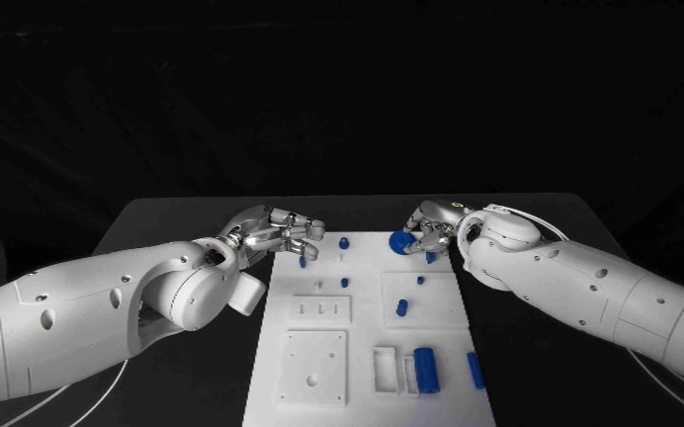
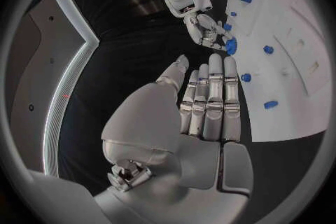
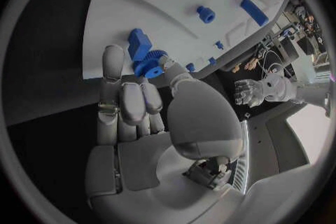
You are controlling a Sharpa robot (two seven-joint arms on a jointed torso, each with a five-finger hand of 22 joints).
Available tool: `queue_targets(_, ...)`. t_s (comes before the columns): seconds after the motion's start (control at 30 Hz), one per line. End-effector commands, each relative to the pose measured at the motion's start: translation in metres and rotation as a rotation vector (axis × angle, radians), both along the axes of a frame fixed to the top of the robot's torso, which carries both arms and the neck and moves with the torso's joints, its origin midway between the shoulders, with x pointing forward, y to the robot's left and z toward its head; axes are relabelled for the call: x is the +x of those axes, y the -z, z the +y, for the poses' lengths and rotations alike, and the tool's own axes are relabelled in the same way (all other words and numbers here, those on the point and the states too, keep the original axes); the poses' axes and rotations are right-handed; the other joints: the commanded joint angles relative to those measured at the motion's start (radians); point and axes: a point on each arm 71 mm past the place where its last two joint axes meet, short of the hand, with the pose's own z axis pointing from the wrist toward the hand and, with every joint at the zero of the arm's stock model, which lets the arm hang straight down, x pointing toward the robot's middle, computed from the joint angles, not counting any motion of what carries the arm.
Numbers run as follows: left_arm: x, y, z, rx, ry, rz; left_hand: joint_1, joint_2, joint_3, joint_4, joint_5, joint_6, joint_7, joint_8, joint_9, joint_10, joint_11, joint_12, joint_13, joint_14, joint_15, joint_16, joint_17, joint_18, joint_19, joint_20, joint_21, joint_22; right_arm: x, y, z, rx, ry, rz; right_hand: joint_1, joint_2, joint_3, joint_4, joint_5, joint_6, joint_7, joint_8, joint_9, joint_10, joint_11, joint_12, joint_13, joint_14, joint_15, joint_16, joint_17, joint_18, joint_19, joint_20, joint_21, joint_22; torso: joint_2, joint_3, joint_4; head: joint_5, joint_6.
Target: Assemble the parts on the task board
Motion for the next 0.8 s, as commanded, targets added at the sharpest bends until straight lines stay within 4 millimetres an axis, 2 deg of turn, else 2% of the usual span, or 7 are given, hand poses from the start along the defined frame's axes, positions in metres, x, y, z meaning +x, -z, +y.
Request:
queue_targets(0.03, -0.0005, -0.0012, -0.0024, -0.004, 0.019, -0.004, 0.002, -0.002, -0.003, 0.0, -0.007, -0.007, -0.001, 0.001, -0.001, -0.003, 0.0, -0.002, 0.0, 0.007, 0.002, -0.006, 0.001, -0.004, 0.007, 0.001, -0.005, -0.001, -0.0018, 0.0075, 0.0002, -0.043, -0.006, 0.047, -0.001, -0.011, -0.007, 0.019, 0.011, -0.012, 0.002, -0.004, -0.003, 0.006, 0.004, 0.008, 0.006, 0.005, 0.003, 0.006, 0.004, 0.014, 0.006, 0.003, -0.006, 0.01, 0.0, 0.0005, -0.0002, 0.0, 0.0)
queue_targets(0.13, -0.0005, -0.0012, -0.0024, -0.003, 0.019, -0.005, 0.002, -0.002, -0.003, 0.0, -0.007, -0.007, -0.001, 0.001, -0.001, -0.003, 0.0, -0.002, 0.0, 0.007, 0.002, -0.006, 0.001, -0.004, 0.007, 0.001, -0.005, -0.001, -0.002, 0.0074, 0.0007, -0.046, -0.007, 0.05, 0.003, -0.015, -0.022, 0.035, 0.016, -0.006, 0.001, -0.003, -0.002, 0.011, 0.005, 0.013, 0.012, 0.005, 0.003, 0.008, 0.005, 0.014, 0.008, 0.003, -0.012, 0.021, 0.001, 0.0009, -0.0005, 0.001, 0.0)
queue_targets(0.3, -0.0004, -0.0012, -0.0024, -0.002, 0.019, -0.005, 0.002, -0.002, -0.003, 0.0, -0.007, -0.007, -0.001, 0.001, -0.001, -0.003, 0.0, -0.002, 0.0, 0.007, 0.002, -0.006, 0.001, -0.004, 0.007, 0.001, -0.005, -0.001, -0.0023, 0.0067, 0.002, -0.05, -0.008, 0.048, 0.005, -0.014, -0.021, 0.048, 0.011, 0.044, -0.002, -0.001, -0.001, 0.017, 0.007, 0.021, 0.02, 0.005, 0.002, 0.01, 0.006, 0.014, 0.011, 0.003, -0.017, 0.029, 0.0, 0.0008, -0.0001, 0.002, 0.001)
queue_targets(0.47, -0.0002, -0.0012, -0.0025, -0.002, 0.019, -0.006, 0.002, -0.002, -0.003, 0.0, -0.007, -0.007, -0.001, 0.001, -0.001, -0.003, 0.0, -0.002, 0.0, 0.007, 0.002, -0.006, 0.001, -0.004, 0.007, 0.001, -0.005, -0.001, -0.0027, 0.0051, 0.0045, -0.06, -0.008, 0.032, 0.001, -0.009, 0.034, 0.047, -0.015, 0.101, -0.006, -0.002, 0.0, 0.025, 0.014, 0.031, 0.03, 0.005, 0.005, 0.011, 0.005, 0.017, 0.013, 0.006, -0.027, 0.045, 0.0, 0.0011, -0.0009, 0.002, 0.001)
queue_targets(0.6, -0.0001, -0.0012, -0.0027, -0.002, 0.02, -0.006, 0.002, -0.002, -0.003, 0.0, -0.007, -0.007, -0.001, 0.001, -0.001, -0.003, 0.0, -0.002, 0.0, 0.007, 0.002, -0.006, 0.001, -0.004, 0.007, 0.001, -0.005, -0.001, -0.0031, 0.0042, 0.006, -0.063, -0.009, 0.023, -0.008, 0.004, 0.072, 0.038, -0.035, 0.132, -0.007, -0.002, 0.0, 0.028, 0.018, 0.034, 0.033, 0.004, 0.006, 0.011, 0.004, 0.018, 0.015, 0.007, -0.035, 0.056, 0.0, 0.0014, -0.0005, 0.002, 0.001)
queue_targets(0.8, -0.0001, -0.0011, -0.0026, -0.001, 0.019, -0.005, 0.003, -0.002, -0.005, -0.002, -0.006, -0.007, -0.001, 0.001, -0.001, -0.004, 0.0, -0.002, 0.0, 0.006, 0.002, -0.006, 0.001, -0.004, 0.006, 0.001, -0.005, -0.002, -0.004, 0.0031, 0.0085, -0.064, -0.012, 0.017, -0.023, 0.019, 0.098, 0.031, -0.05, 0.16, -0.008, -0.002, 0.0, 0.03, 0.02, 0.037, 0.035, 0.004, 0.006, 0.011, 0.002, 0.018, 0.017, 0.007, -0.042, 0.064, 0.001, 0.0011, -0.0008, 0.002, 0.001)
